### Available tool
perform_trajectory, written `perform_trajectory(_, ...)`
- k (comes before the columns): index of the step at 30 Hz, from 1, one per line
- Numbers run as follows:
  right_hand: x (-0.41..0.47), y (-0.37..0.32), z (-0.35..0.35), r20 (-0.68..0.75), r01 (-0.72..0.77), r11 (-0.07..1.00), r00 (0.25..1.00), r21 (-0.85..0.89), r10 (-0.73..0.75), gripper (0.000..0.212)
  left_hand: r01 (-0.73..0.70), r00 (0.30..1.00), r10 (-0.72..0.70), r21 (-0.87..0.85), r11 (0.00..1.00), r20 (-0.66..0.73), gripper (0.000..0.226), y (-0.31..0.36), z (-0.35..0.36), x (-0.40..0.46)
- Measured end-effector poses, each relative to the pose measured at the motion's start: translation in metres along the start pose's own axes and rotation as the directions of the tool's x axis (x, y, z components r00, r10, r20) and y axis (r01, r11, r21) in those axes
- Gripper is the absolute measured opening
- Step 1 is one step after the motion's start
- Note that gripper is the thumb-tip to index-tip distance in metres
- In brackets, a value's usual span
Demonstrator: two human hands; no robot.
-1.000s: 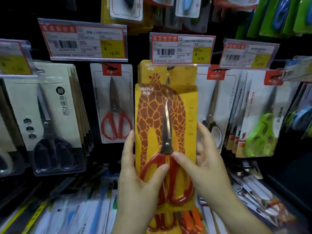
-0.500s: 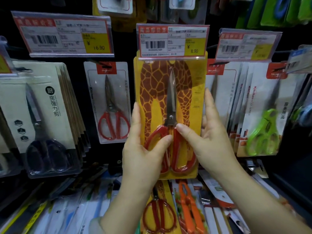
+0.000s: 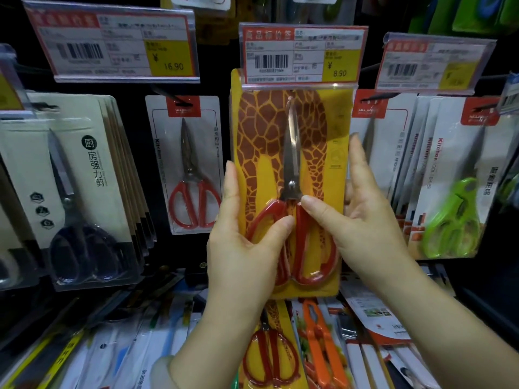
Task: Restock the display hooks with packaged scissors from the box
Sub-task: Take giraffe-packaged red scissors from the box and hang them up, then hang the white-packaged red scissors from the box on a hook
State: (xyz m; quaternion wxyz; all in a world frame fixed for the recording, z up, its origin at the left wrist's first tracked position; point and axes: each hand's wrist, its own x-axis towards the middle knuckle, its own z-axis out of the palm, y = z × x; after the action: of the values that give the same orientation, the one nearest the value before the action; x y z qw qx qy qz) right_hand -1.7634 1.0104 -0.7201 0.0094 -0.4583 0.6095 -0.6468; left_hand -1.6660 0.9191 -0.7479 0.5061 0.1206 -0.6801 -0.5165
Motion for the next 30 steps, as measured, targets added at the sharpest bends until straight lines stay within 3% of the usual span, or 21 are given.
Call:
perform_trajectory(5,0.009,0.010,0.004,-0.022,-0.007,0.992,1.000,-0.124,0.004,0.082,0.047,0.999,-0.045,0.086,0.995,-0.028,0.091,-0.010,0.004,0.005)
perform_trajectory(10,-0.001,0.020,0.016,-0.022,0.038,0.829,0.998,-0.558,-0.061,0.081,-0.002,1.000,-0.003,0.371,0.928,0.013,0.089,-0.019,0.010,0.011)
perform_trajectory(17,0.031,0.032,0.026,-0.016,-0.039,0.728,0.999,-0.685,0.038,0.084,0.117,0.990,-0.141,0.578,0.808,-0.004,0.106,-0.029,0.015,0.032)
perform_trajectory(23,-0.019,0.050,0.008,0.105,-0.002,0.641,0.986,-0.768,0.130,0.060,0.228,0.967,-0.239,0.717,0.658,-0.089,0.107,-0.046,0.018,-0.019)
perform_trajectory(25,-0.055,0.065,-0.006,0.146,0.011,0.654,0.978,-0.757,0.152,0.047,0.204,0.950,-0.313,0.769,0.606,-0.006,0.100,-0.054,0.027,-0.062)
perform_trajectory(27,-0.092,0.072,-0.022,0.193,0.002,0.637,0.954,-0.771,0.230,0.040,0.082,0.927,-0.348,0.830,0.552,0.139,0.093,-0.065,0.039,-0.098)
perform_trajectory(30,-0.146,0.090,-0.062,0.179,-0.093,0.568,0.896,-0.818,0.406,0.036,-0.072,0.802,-0.451,0.812,0.579,0.392,0.065,-0.079,0.064,-0.145)
